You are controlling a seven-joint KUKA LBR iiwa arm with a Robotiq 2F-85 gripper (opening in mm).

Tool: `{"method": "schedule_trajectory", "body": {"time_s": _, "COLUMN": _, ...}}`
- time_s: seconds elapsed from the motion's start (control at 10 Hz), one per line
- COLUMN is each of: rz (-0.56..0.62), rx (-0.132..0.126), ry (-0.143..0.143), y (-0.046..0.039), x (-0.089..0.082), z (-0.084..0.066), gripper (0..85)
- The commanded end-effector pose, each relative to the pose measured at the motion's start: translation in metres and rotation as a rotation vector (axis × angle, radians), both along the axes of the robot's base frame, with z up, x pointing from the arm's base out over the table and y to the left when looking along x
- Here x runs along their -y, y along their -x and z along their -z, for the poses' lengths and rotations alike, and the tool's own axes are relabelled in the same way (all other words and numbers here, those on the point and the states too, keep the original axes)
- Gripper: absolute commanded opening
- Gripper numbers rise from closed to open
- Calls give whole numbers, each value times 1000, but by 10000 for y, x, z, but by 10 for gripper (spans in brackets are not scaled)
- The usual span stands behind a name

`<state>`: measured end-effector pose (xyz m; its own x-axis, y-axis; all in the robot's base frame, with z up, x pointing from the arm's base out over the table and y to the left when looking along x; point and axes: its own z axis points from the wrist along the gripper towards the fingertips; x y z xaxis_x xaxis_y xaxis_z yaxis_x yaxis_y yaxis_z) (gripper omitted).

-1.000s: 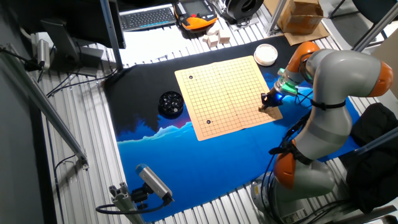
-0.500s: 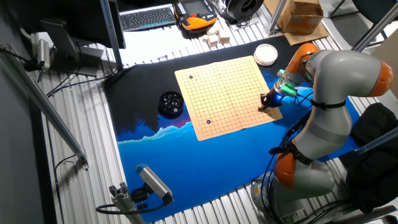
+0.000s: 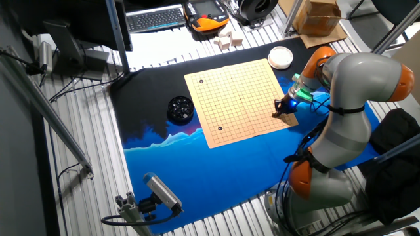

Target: Play the first move as black on the 3-4 point in the upper right corner of the Go board

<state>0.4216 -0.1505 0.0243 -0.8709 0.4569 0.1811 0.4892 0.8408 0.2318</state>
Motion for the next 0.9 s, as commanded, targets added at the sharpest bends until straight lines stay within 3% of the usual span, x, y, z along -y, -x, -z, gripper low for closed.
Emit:
{"method": "schedule_trajectory", "body": {"time_s": 0.0, "rz": -1, "rx": -1, "ry": 2, "y": 0, "x": 1, "z": 2, "gripper": 0}}
{"method": "schedule_trajectory", "body": {"time_s": 0.8, "rz": 3, "rx": -5, "ry": 14, "y": -2, "x": 0, "z": 7, "gripper": 0}}
